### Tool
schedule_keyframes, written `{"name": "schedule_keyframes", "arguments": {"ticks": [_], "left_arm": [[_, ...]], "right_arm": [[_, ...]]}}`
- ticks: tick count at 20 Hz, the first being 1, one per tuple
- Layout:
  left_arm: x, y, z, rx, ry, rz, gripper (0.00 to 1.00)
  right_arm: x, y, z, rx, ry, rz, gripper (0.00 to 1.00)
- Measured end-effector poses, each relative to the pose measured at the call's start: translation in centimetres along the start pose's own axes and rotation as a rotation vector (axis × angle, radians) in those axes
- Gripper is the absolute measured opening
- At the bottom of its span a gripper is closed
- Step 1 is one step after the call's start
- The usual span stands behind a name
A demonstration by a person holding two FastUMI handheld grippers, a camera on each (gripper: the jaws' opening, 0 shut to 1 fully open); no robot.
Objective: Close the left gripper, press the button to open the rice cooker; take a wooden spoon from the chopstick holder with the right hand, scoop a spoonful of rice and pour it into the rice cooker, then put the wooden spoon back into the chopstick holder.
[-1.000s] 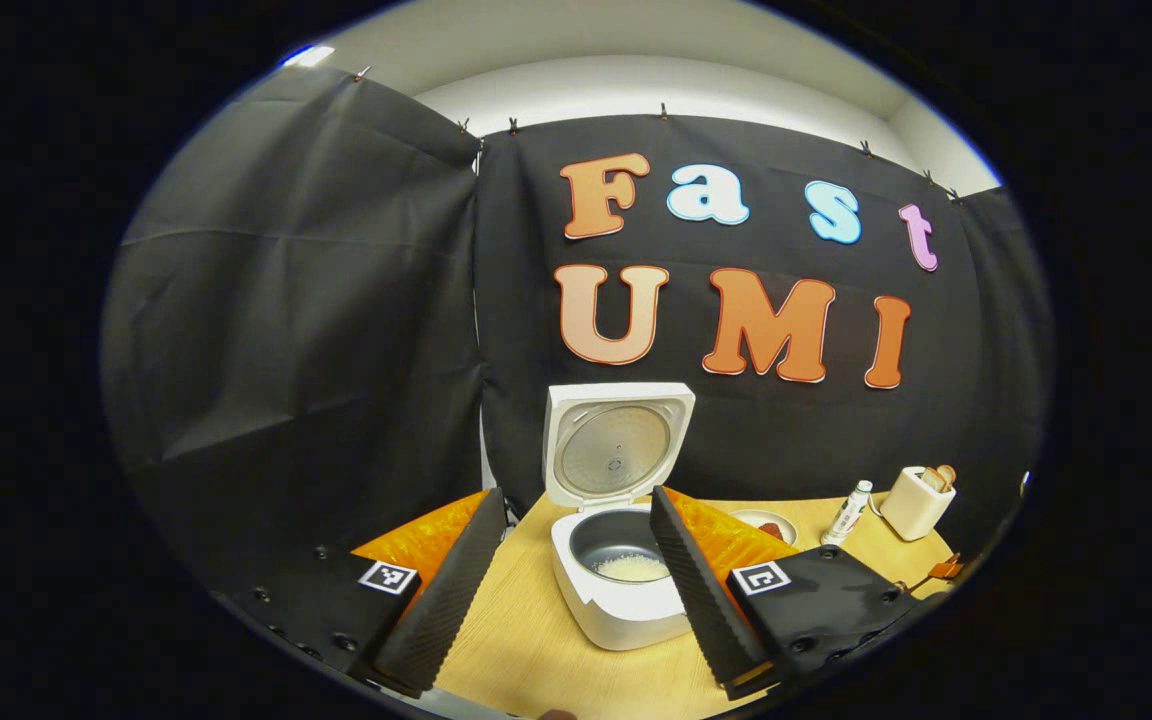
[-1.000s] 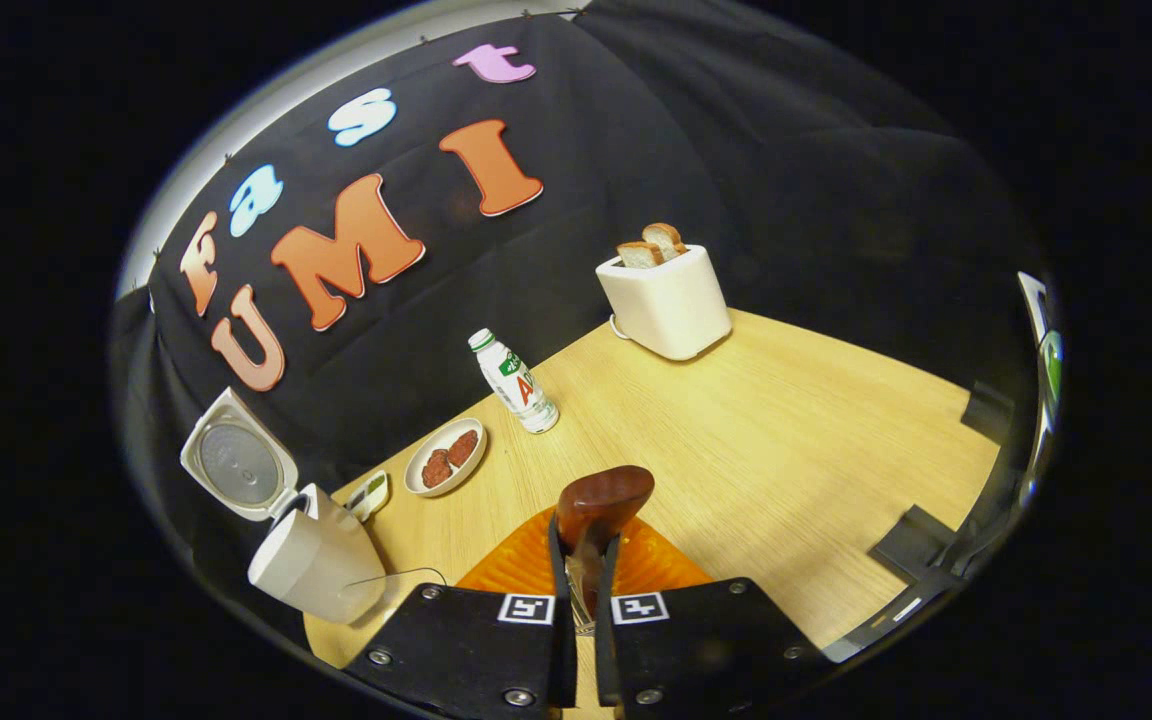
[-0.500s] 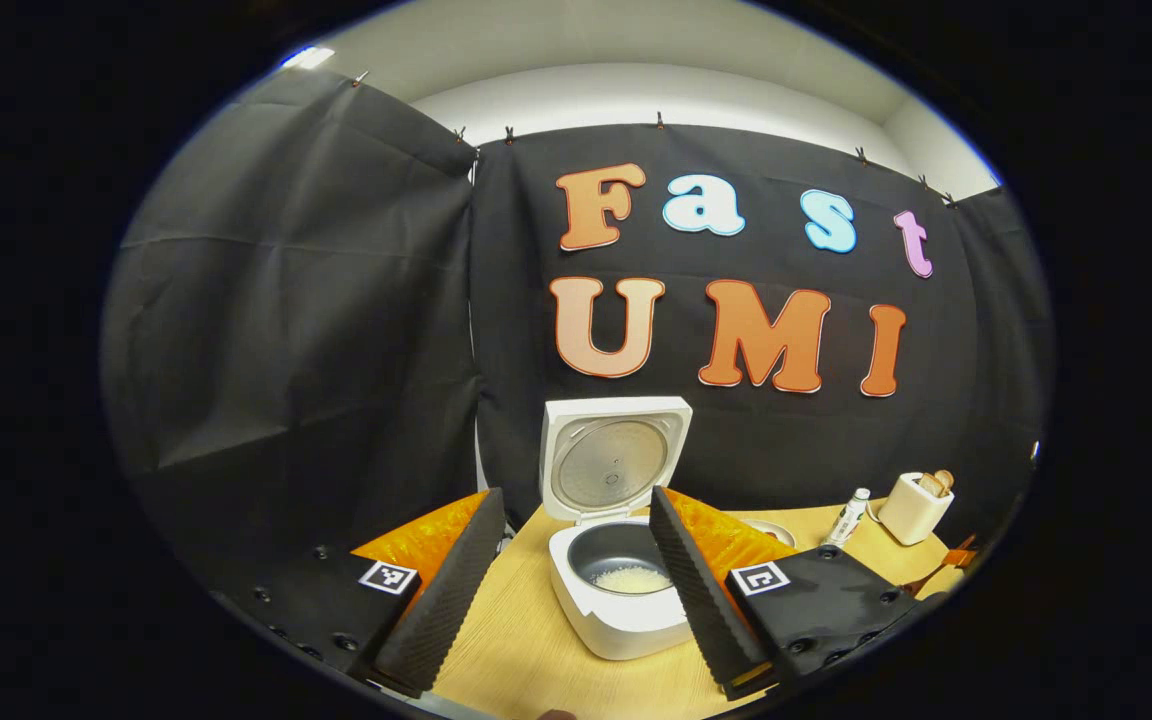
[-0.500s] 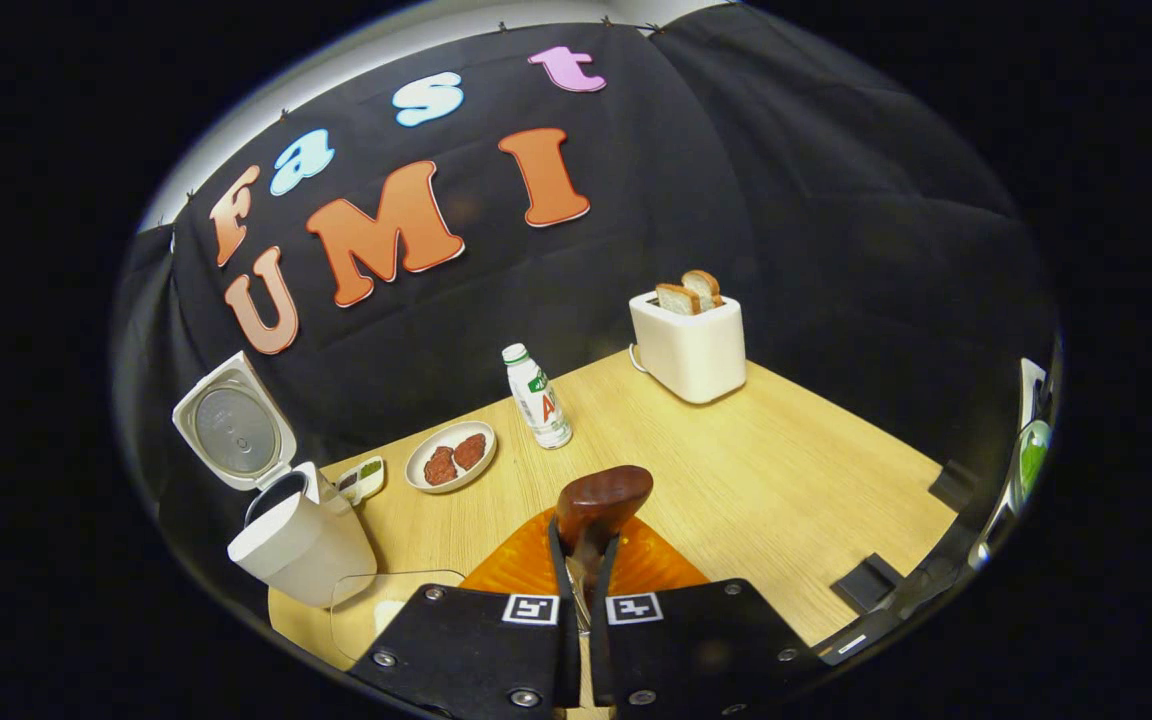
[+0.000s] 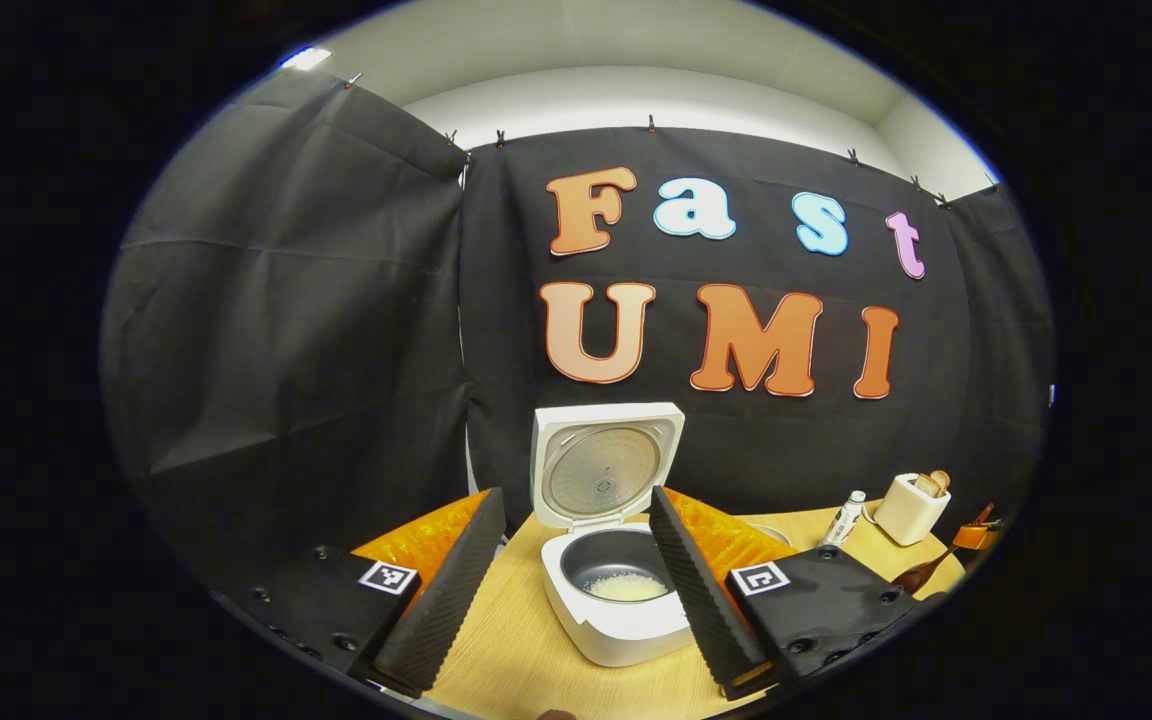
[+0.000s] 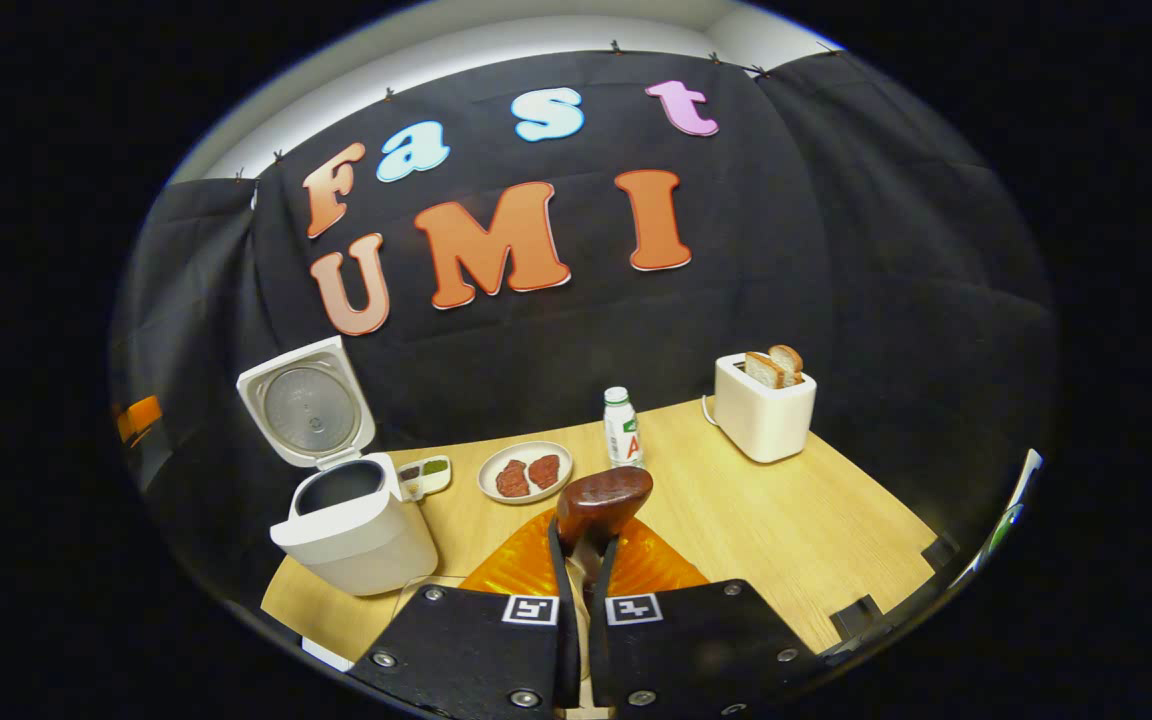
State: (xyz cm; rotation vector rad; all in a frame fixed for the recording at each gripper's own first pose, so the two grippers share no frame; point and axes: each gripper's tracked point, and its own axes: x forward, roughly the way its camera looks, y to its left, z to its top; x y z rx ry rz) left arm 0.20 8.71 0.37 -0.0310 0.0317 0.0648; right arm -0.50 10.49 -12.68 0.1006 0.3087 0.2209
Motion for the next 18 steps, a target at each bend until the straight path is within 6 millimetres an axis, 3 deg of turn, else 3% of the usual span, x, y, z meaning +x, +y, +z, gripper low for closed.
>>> {"name": "schedule_keyframes", "arguments": {"ticks": [2, 7, 15, 18], "left_arm": [[0.0, 0.2, 0.0, 0.008, 0.0, 0.002, 1.0], [-0.3, 1.4, -0.5, 0.04, 0.014, 0.012, 1.0], [-0.4, 3.3, -0.9, 0.046, 0.026, 0.035, 1.0], [-0.4, 3.3, -1.5, 0.043, 0.043, 0.031, 1.0]], "right_arm": [[0.3, 2.0, -1.0, -0.03, 0.011, 0.03, 0.03], [1.2, 5.5, -6.0, -0.106, 0.103, 0.063, 0.03], [1.7, 6.3, -13.1, -0.353, 0.194, -0.025, 0.03], [2.4, 6.4, -14.2, -0.344, 0.186, -0.059, 0.03]]}}
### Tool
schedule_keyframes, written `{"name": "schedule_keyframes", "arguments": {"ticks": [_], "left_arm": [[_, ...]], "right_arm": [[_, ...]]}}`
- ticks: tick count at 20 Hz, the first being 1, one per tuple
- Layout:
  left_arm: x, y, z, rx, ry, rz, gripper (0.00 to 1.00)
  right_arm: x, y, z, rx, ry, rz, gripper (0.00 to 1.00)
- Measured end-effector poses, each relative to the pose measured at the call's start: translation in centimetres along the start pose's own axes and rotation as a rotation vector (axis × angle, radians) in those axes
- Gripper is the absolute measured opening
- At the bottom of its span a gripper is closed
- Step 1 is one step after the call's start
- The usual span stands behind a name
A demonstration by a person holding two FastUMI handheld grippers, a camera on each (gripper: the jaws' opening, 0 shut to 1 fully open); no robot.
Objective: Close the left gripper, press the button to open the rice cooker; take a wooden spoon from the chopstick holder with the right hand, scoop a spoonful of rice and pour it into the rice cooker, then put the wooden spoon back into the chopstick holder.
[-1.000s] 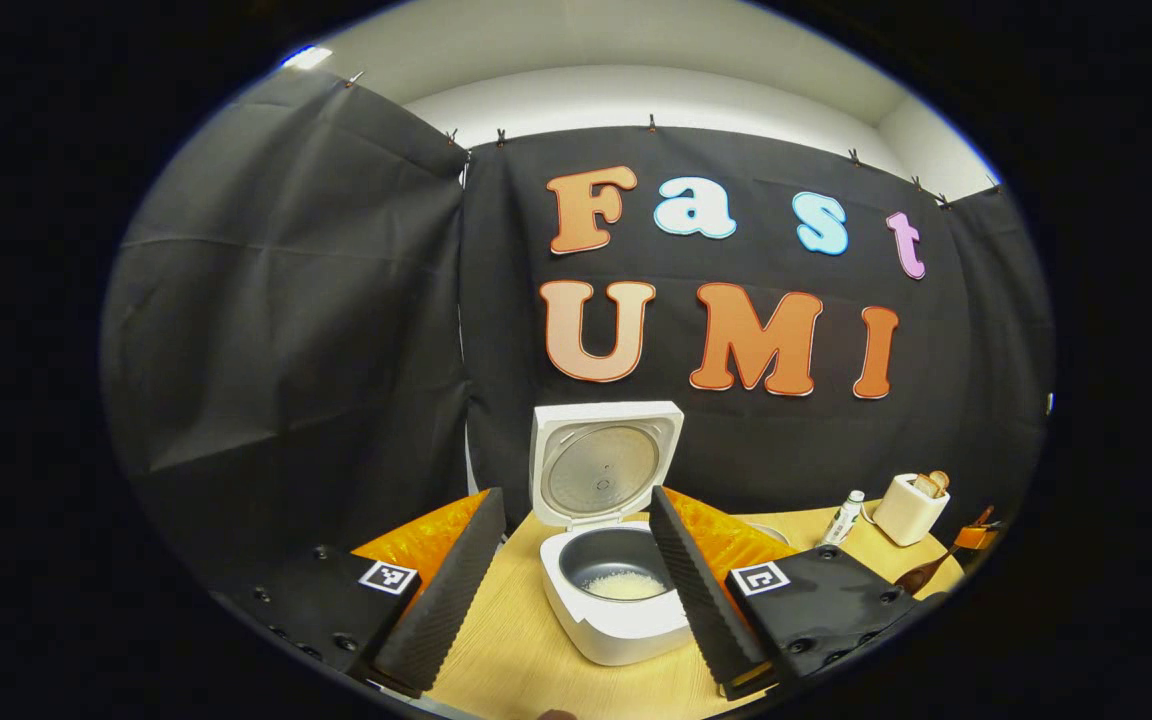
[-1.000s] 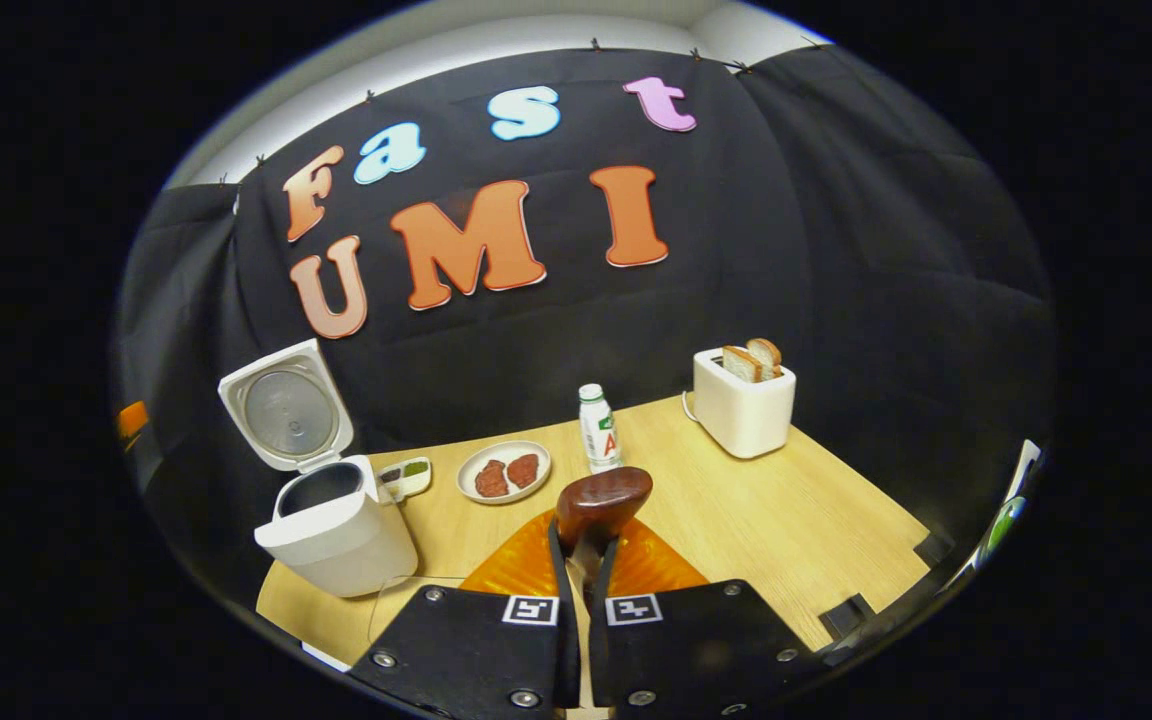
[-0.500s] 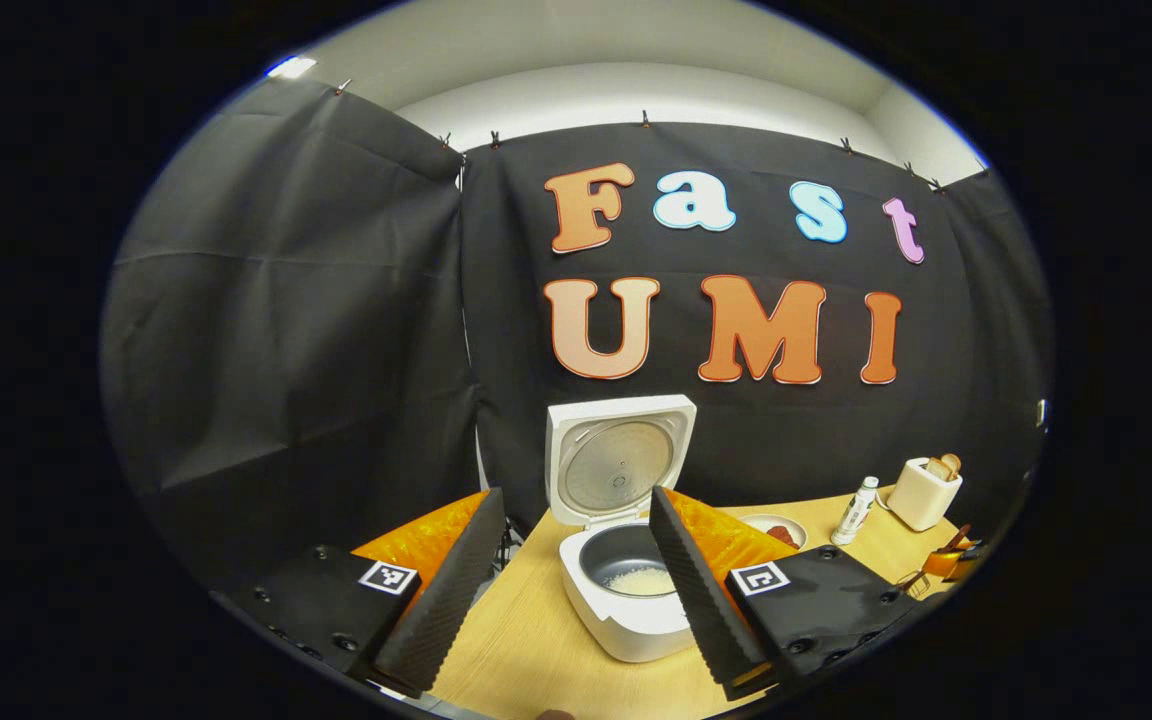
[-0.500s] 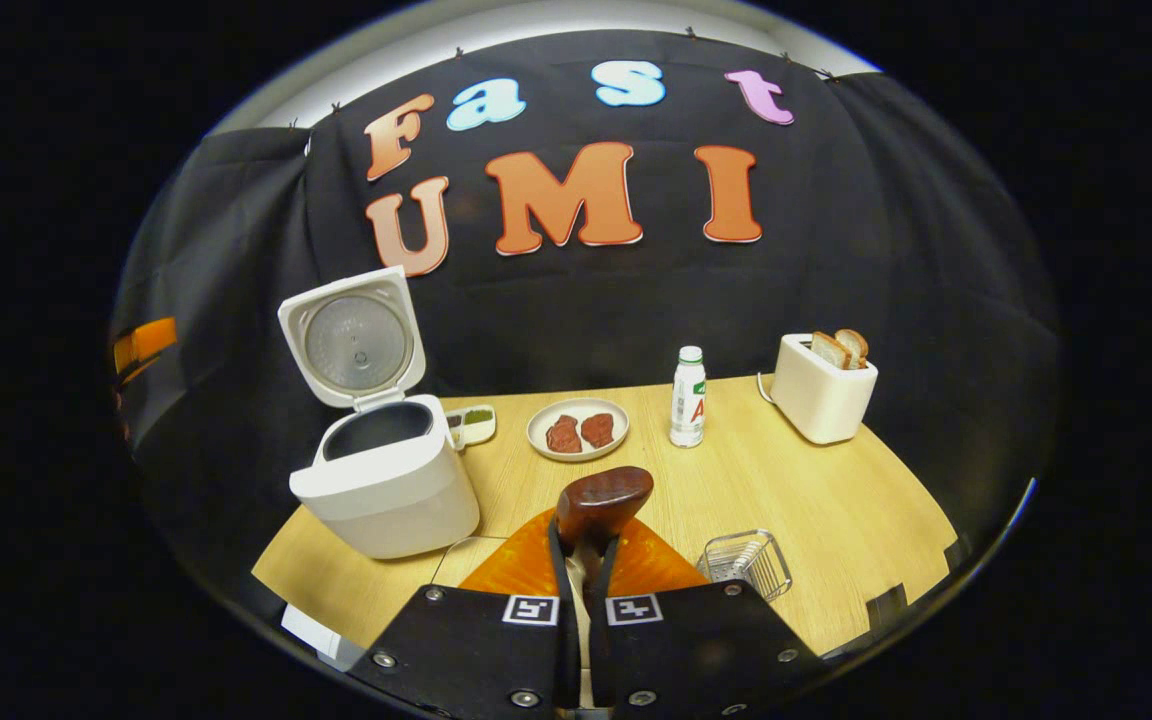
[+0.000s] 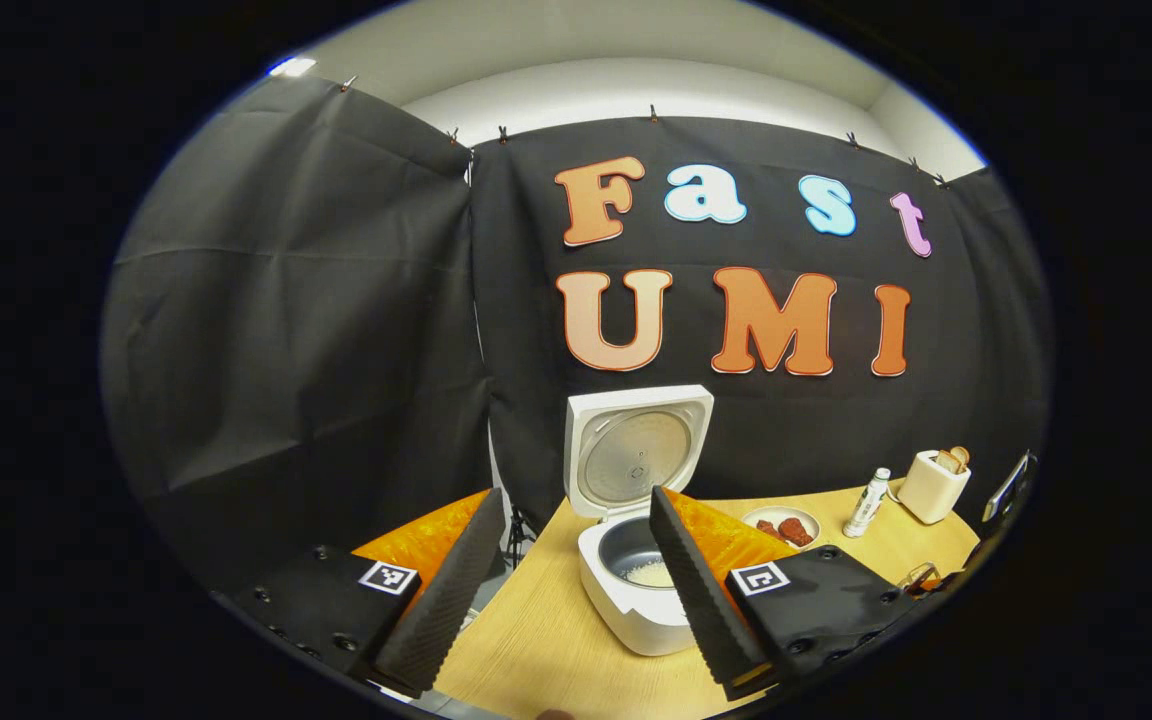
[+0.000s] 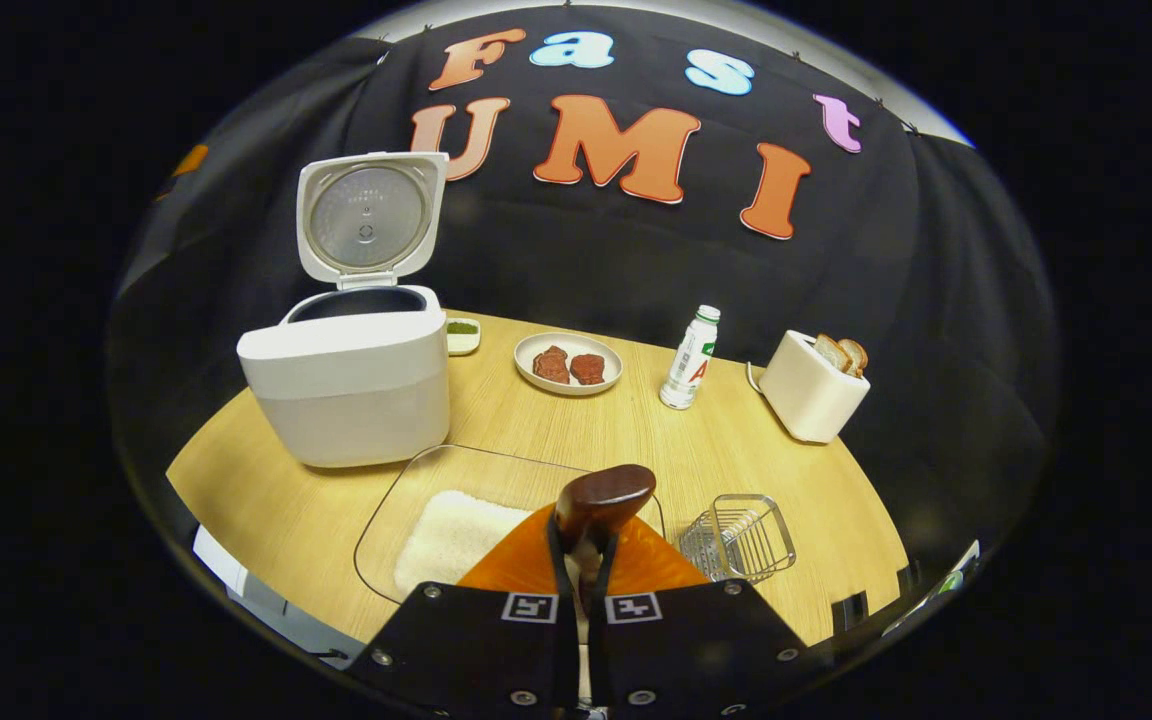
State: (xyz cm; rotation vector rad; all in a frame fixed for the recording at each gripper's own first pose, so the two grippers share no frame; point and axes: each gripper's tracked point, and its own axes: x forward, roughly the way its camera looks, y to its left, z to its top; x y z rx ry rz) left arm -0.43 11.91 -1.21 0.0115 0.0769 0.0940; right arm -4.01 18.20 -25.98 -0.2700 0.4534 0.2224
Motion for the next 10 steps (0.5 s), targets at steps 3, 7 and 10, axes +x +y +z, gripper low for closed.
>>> {"name": "schedule_keyframes", "arguments": {"ticks": [3, 7, 10], "left_arm": [[0.0, 0.2, -0.5, 0.007, 0.009, 0.002, 0.98], [0.4, 0.8, -1.2, -0.001, 0.026, 0.014, 1.0], [0.8, 0.4, -1.4, -0.019, 0.039, 0.006, 0.98]], "right_arm": [[0.5, 0.3, -1.5, 0.185, 0.048, 0.031, 0.03], [0.6, 1.3, -1.7, 0.45, 0.084, 0.117, 0.03], [1.0, 1.7, -1.8, 0.603, 0.102, 0.159, 0.03]]}}
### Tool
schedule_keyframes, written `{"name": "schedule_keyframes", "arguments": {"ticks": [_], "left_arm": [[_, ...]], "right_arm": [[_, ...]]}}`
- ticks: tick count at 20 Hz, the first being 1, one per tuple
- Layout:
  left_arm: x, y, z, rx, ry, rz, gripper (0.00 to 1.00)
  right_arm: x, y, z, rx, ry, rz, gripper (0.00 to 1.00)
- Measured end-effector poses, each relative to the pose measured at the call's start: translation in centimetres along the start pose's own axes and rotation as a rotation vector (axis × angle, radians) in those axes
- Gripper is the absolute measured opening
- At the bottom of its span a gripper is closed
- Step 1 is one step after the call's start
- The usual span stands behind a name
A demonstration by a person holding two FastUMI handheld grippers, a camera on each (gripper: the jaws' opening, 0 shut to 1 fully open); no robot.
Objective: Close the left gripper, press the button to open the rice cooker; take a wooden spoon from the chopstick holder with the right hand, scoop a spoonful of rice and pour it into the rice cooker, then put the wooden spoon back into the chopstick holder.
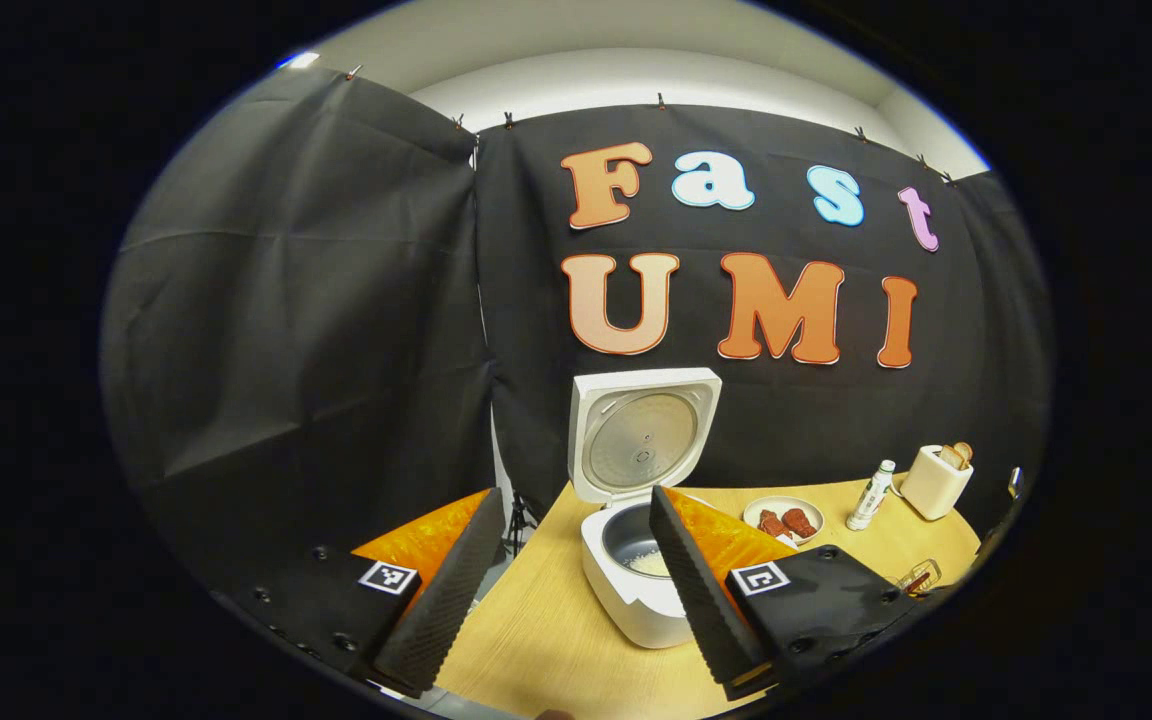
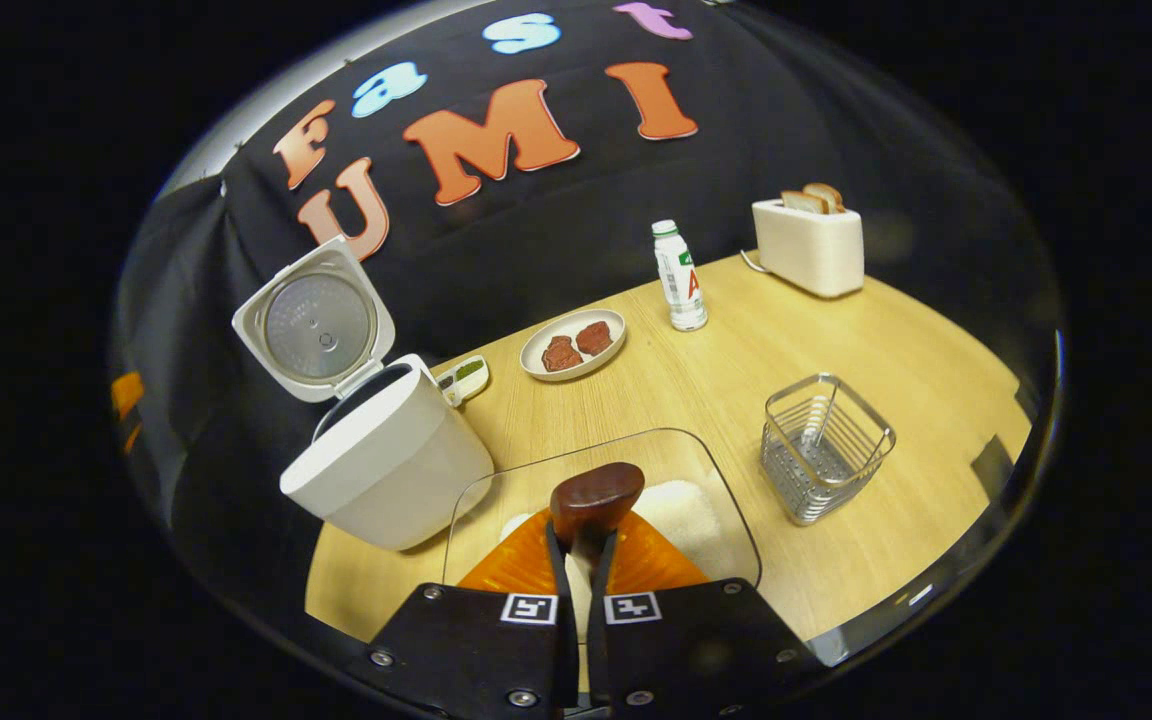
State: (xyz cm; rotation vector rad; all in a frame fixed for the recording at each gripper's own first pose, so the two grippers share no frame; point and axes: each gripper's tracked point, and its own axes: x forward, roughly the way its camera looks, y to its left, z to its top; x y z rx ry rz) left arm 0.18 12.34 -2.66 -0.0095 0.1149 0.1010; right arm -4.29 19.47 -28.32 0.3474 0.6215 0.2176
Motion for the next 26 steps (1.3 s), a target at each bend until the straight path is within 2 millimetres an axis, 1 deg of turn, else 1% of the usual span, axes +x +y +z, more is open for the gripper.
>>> {"name": "schedule_keyframes", "arguments": {"ticks": [2, 4, 7, 10, 12, 13, 17, 18, 20, 22, 24, 26], "left_arm": [[0.2, -0.2, -0.1, 0.002, 0.001, -0.002, 0.98], [-0.1, -0.5, -0.1, 0.01, 0.0, -0.003, 0.98], [0.3, -0.8, 0.0, 0.013, 0.001, -0.008, 0.98], [0.8, -1.2, 0.1, 0.01, 0.002, -0.012, 0.98], [0.8, -1.2, 0.2, 0.012, 0.0, -0.014, 0.98], [0.8, -1.2, 0.3, 0.015, -0.004, -0.015, 1.0], [0.8, -0.9, 0.7, 0.01, -0.014, -0.009, 0.98], [0.7, -0.9, 0.7, 0.005, -0.016, -0.008, 1.0], [0.6, -1.1, 0.8, 0.001, -0.017, -0.014, 0.98], [0.5, -1.2, 1.0, 0.005, -0.022, -0.015, 0.98], [0.4, -1.3, 1.2, 0.014, -0.031, -0.013, 0.98], [0.2, -1.4, 1.5, 0.016, -0.037, -0.01, 0.98]], "right_arm": [[0.4, -0.5, 0.1, 0.082, 0.006, 0.013, 0.03], [0.8, -1.3, 0.2, 0.177, 0.017, 0.027, 0.03], [1.6, -2.1, -0.1, 0.336, 0.038, 0.04, 0.03], [2.1, -2.4, -0.6, 0.462, 0.066, 0.059, 0.03], [2.1, -2.5, -0.7, 0.543, 0.085, 0.077, 0.03], [1.9, -2.6, -0.6, 0.582, 0.092, 0.087, 0.03], [1.0, -3.1, 0.4, 0.676, 0.09, 0.108, 0.03], [0.8, -3.3, 0.9, 0.688, 0.082, 0.115, 0.03], [0.3, -3.3, 2.0, 0.708, 0.061, 0.136, 0.03], [-0.1, -3.5, 2.8, 0.726, 0.049, 0.144, 0.03], [-0.4, -3.5, 3.2, 0.762, 0.056, 0.156, 0.03], [-0.8, -2.9, 3.3, 0.81, 0.08, 0.172, 0.03]]}}
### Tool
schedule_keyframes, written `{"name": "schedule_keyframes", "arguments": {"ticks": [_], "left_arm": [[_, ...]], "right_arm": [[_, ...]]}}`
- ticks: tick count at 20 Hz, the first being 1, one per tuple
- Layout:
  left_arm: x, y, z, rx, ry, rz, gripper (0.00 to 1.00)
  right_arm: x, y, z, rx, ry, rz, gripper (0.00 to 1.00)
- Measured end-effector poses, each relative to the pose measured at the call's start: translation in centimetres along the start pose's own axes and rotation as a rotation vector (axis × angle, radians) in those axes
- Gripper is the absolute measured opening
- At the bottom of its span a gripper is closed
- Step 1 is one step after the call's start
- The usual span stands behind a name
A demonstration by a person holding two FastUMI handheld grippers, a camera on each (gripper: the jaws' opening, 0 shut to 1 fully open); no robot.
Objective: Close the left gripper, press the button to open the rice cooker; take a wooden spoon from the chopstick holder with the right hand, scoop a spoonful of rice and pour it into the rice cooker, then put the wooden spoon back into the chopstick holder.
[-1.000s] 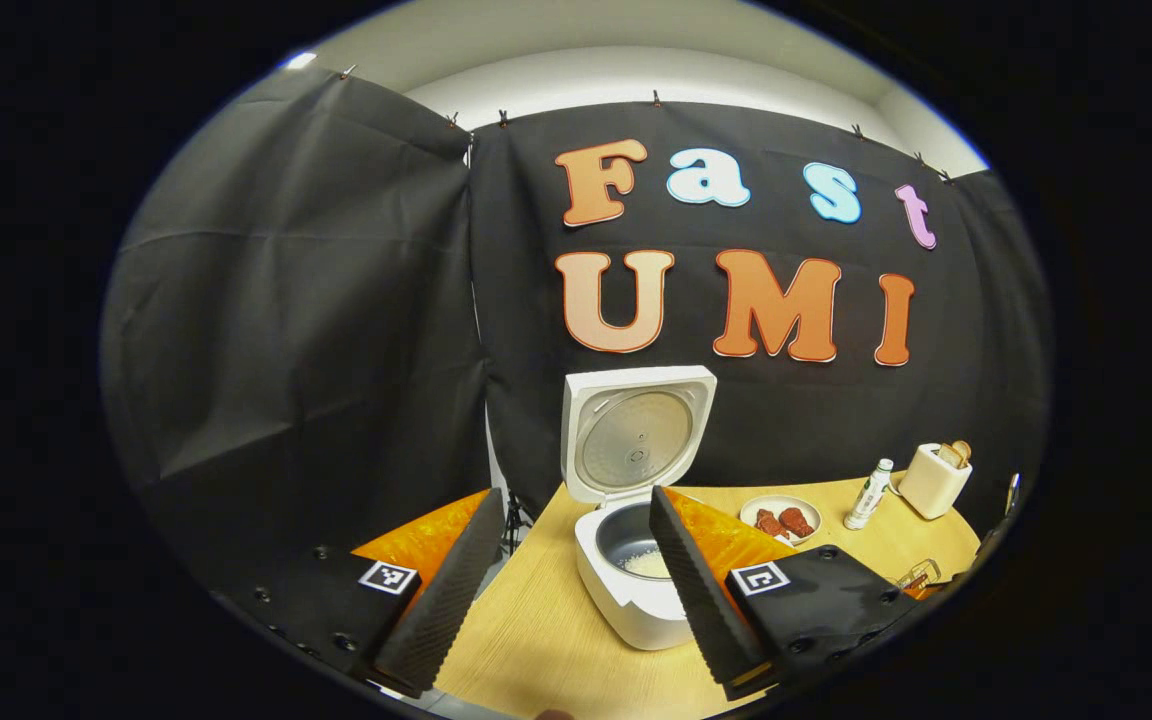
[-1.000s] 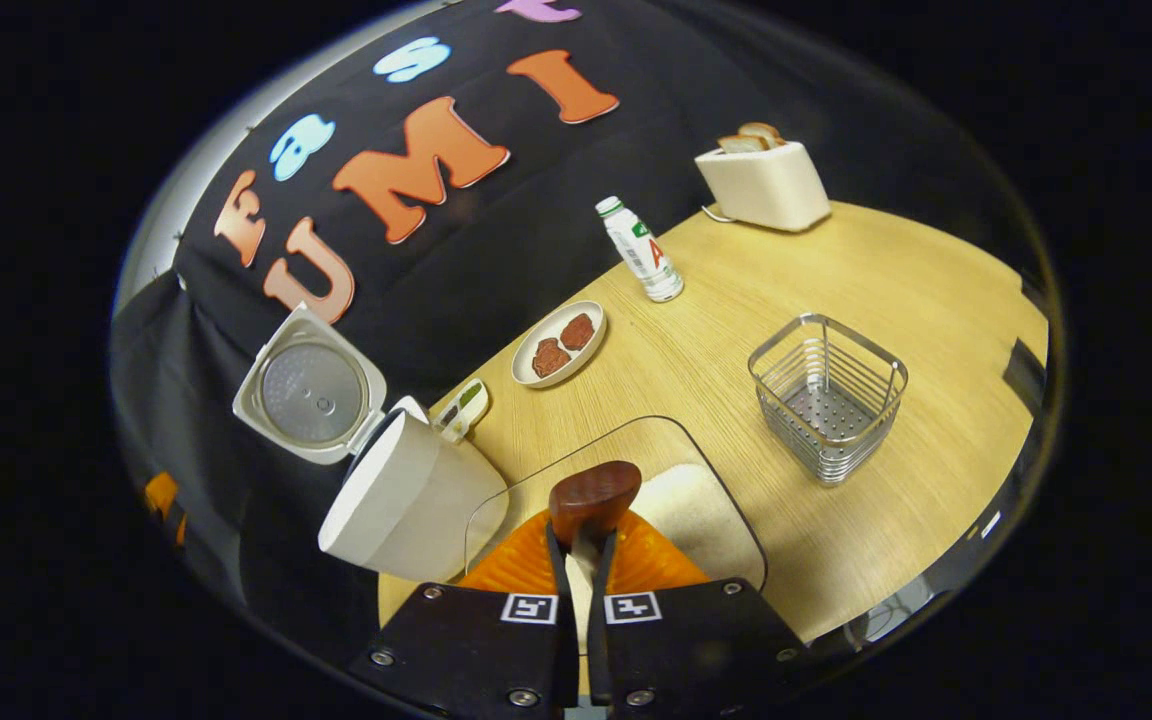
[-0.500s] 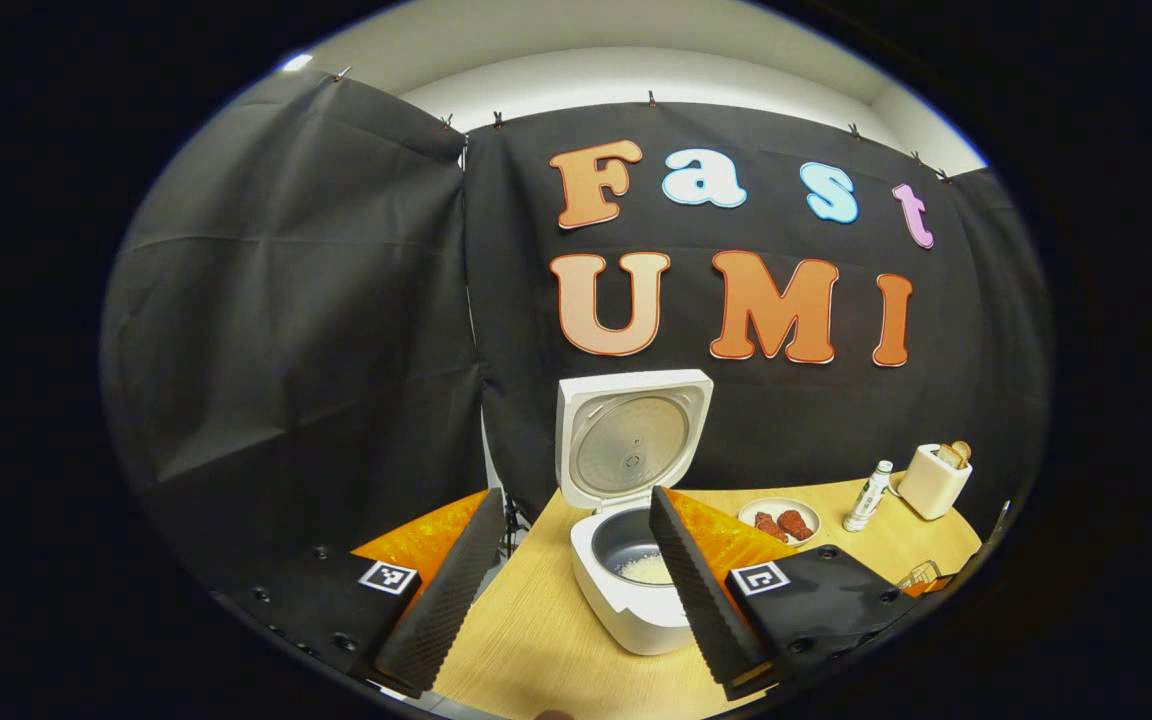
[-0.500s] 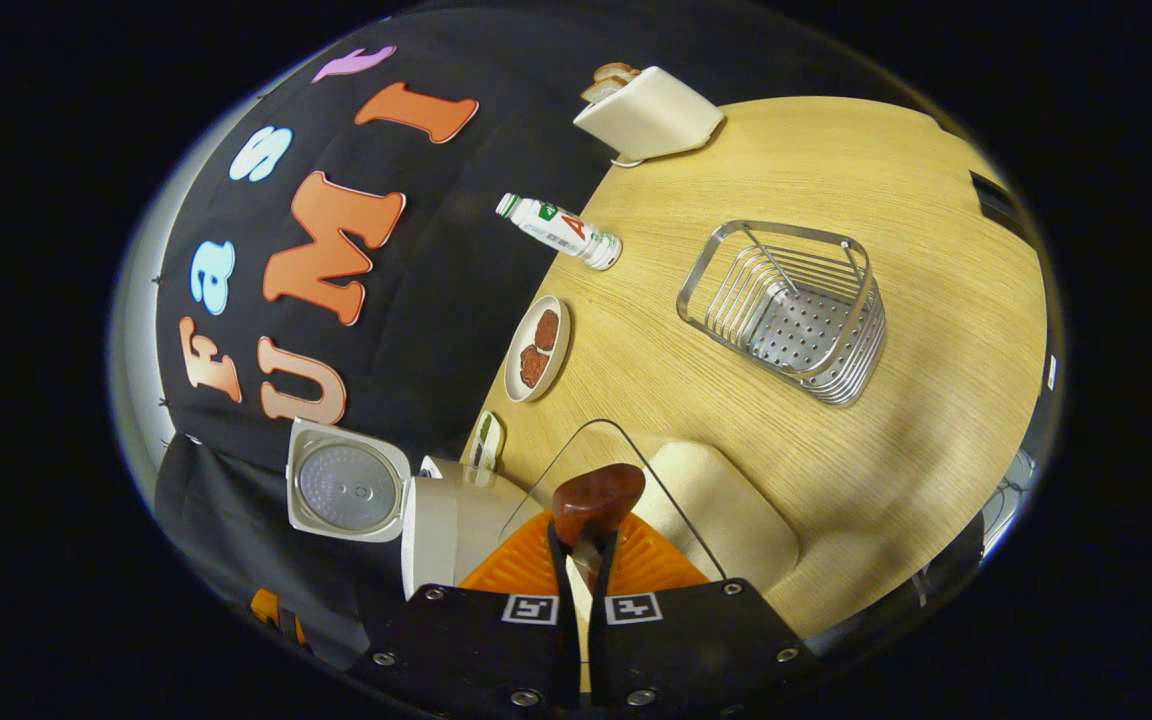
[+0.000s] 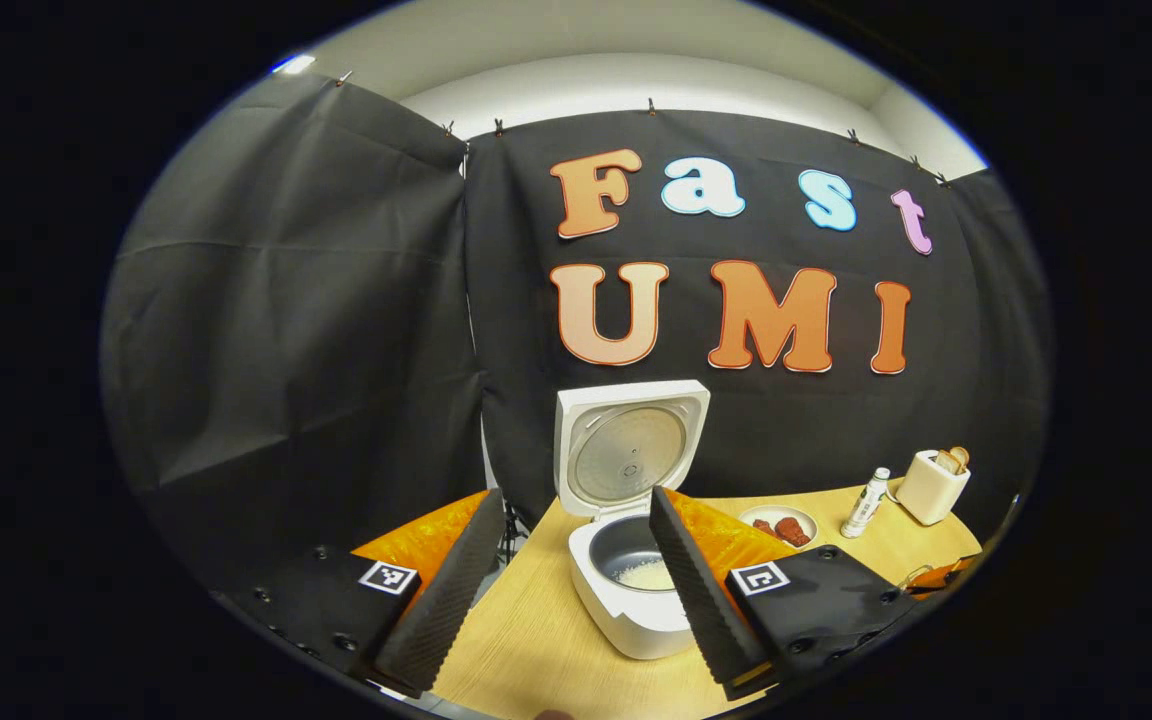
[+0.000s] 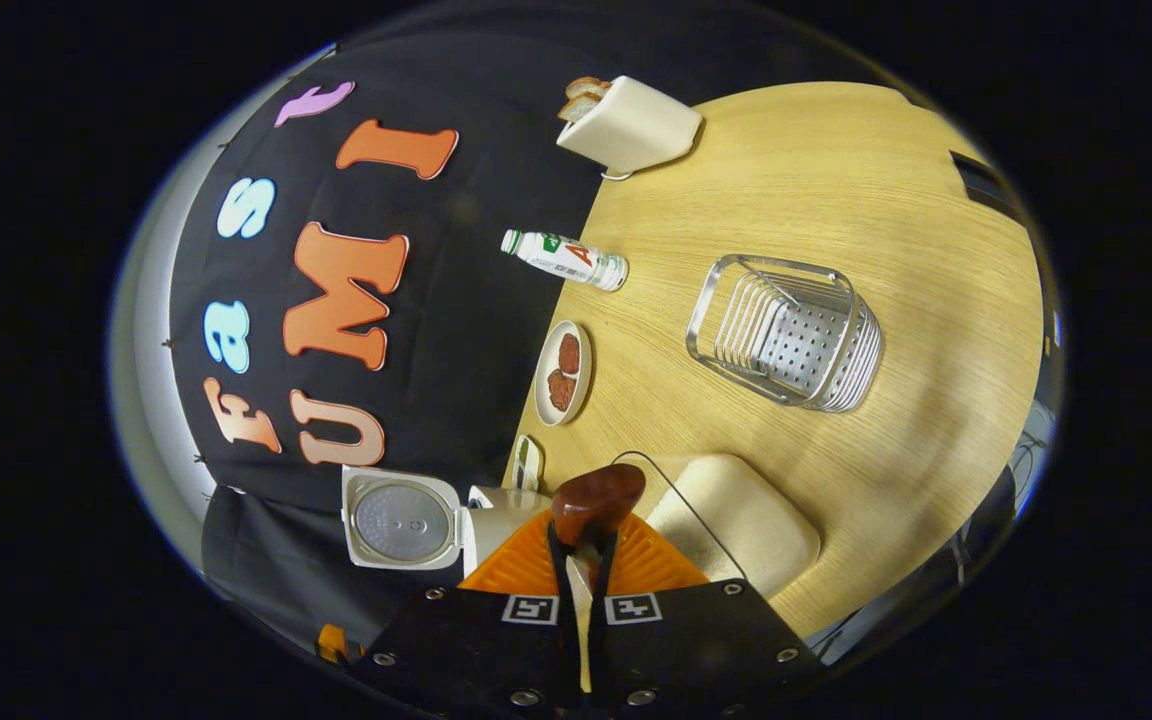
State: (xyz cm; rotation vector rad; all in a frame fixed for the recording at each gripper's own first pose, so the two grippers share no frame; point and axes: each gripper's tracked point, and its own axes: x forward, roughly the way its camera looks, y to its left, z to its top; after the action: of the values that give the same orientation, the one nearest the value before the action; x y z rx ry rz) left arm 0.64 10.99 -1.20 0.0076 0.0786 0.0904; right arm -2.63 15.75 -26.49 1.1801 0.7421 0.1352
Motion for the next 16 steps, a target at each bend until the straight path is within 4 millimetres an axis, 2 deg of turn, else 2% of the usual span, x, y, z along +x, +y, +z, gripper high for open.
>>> {"name": "schedule_keyframes", "arguments": {"ticks": [4, 6, 8, 16], "left_arm": [[-0.2, 0.0, 0.2, -0.007, -0.006, 0.006, 1.0], [-0.3, 0.2, 0.2, -0.01, -0.006, 0.008, 0.98], [-0.4, 0.1, 0.1, -0.008, -0.007, 0.009, 1.0], [0.2, -0.5, 1.0, 0.002, -0.024, -0.01, 1.0]], "right_arm": [[-0.8, 0.8, 0.2, 0.035, 0.016, 0.011, 0.03], [-0.8, 1.8, 0.4, 0.038, 0.013, 0.019, 0.0], [-0.9, 3.1, 0.8, 0.039, 0.012, 0.032, 0.03], [0.0, 10.9, 1.0, 0.056, 0.059, 0.114, 0.03]]}}
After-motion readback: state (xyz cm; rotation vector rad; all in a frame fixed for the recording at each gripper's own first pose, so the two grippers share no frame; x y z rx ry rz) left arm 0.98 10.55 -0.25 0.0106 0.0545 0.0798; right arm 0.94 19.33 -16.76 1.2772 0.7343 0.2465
